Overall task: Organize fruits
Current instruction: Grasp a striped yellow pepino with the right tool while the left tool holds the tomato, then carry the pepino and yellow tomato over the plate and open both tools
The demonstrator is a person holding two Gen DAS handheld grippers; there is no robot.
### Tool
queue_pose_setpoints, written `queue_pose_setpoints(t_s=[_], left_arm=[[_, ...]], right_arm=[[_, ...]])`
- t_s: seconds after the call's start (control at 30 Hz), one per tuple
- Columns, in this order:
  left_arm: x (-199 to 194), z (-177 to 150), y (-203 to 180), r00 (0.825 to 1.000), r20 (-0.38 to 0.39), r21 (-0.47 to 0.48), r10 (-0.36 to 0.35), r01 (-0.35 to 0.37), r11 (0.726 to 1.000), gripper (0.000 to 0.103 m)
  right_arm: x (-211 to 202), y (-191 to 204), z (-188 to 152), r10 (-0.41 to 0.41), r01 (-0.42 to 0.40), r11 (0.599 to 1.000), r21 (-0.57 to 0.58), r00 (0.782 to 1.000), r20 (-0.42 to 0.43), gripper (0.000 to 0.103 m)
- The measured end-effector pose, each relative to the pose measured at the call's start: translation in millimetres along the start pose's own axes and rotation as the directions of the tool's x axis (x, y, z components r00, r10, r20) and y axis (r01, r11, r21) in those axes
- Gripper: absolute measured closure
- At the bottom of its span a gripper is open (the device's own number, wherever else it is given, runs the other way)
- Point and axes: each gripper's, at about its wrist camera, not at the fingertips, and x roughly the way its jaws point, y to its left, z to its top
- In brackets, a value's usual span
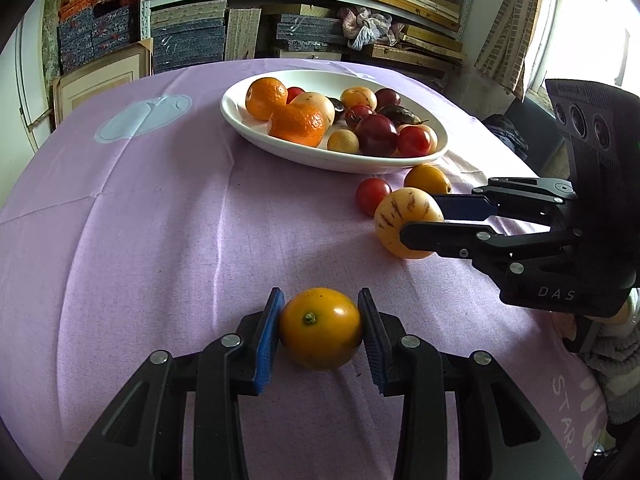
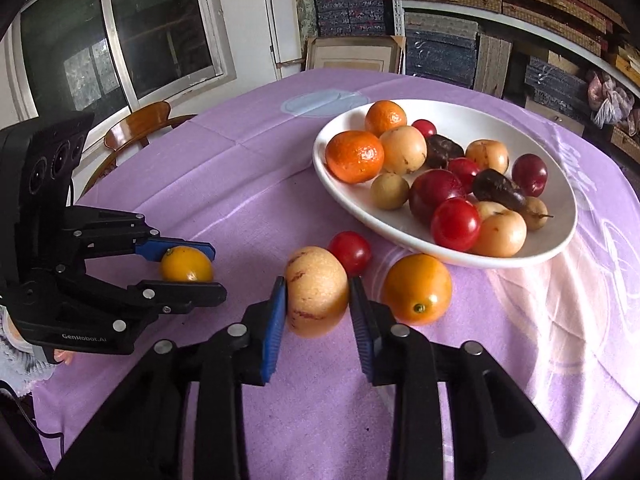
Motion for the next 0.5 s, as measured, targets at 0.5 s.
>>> queue_pose_setpoints(t_s=[0.5], left_arm=[[-22, 43, 5, 0.990, 0.126, -0.044, 0.060, -0.054, 0.998, 0.065]], right_arm=[[-68, -60, -12, -0.072, 0.032, 0.976, 0.215, 0.981, 0.181, 0.073]])
